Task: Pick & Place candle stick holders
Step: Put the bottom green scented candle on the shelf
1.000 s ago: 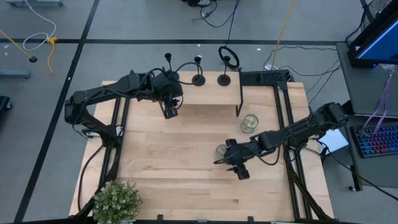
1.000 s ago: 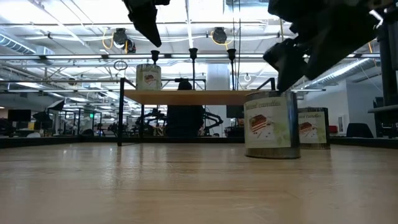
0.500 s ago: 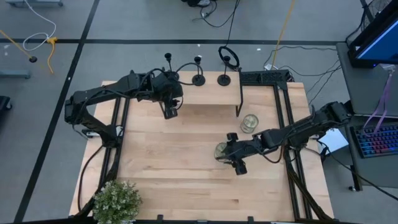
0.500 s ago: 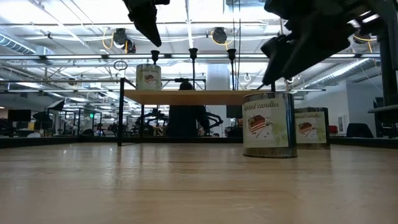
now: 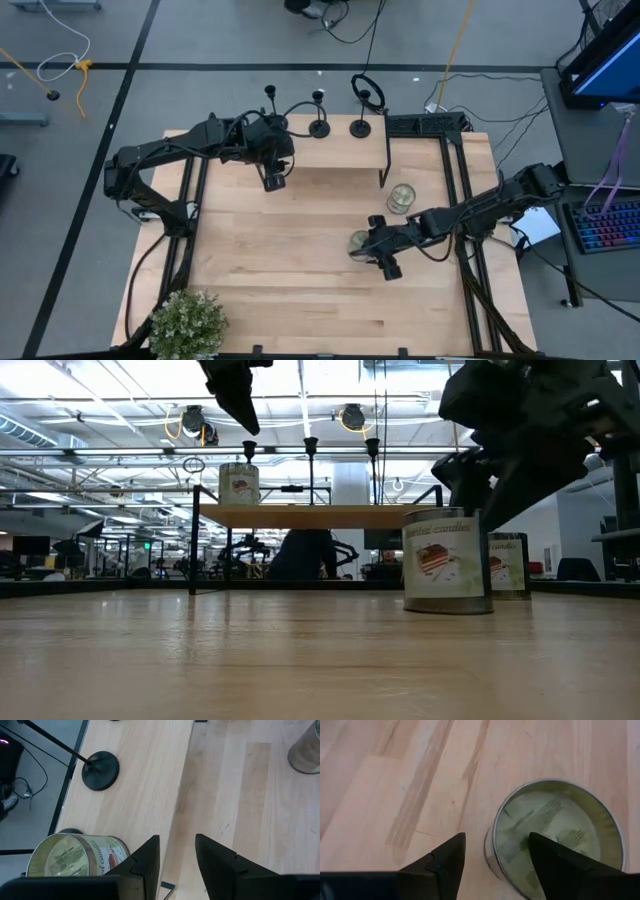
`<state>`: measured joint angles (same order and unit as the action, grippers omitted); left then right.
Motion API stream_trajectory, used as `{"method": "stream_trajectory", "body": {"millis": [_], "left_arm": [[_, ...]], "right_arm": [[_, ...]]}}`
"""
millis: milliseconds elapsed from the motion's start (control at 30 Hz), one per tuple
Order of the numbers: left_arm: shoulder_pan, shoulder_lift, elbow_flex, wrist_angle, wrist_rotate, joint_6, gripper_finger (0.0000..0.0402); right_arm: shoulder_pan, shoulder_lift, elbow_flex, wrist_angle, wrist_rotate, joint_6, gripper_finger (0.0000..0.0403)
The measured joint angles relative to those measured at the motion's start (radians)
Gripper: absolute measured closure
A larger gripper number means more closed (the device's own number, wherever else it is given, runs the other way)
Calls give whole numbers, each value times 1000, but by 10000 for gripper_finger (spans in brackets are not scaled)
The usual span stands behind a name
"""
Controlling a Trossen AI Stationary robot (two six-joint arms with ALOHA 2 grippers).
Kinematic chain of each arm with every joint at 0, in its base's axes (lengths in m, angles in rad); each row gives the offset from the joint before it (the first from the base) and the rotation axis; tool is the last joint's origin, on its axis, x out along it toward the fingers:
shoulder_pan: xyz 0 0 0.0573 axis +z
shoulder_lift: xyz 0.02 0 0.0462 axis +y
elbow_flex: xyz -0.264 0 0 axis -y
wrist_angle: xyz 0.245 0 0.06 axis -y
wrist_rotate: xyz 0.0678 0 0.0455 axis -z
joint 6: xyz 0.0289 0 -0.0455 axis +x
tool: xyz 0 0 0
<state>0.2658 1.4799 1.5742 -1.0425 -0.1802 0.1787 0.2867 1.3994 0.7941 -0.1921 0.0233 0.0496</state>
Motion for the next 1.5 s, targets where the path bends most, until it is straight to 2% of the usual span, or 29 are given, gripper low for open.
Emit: {"method": "stream_trajectory", "body": {"millis": [200,600,700,800,1067,1200,1333,1500], "left_arm": [[0,0,0,0,0,0,270],[0,0,0,0,-1,0,270],[0,0,0,0,-1,0,270],[0,0,0,0,-2,1,270],[0,0,0,0,-2,1,270],[0,0,0,0,-2,1,270],[0,0,0,0,-2,1,270],[0,0,0,6,-2,1,270]], "right_arm": [[-10,0,0,7,3,-33,231],[-53,-2,0,7,1,-21,394],[-51,-13,0,13,1,-35,392],[-51,-18,0,95,-3,-49,397],[-85,-23,4,373,-36,-393,400],[-162,-22,62,326,-40,-503,401],[-272,-22,191,192,-176,-567,402],[-410,-10,389,1,-266,-616,402]]}}
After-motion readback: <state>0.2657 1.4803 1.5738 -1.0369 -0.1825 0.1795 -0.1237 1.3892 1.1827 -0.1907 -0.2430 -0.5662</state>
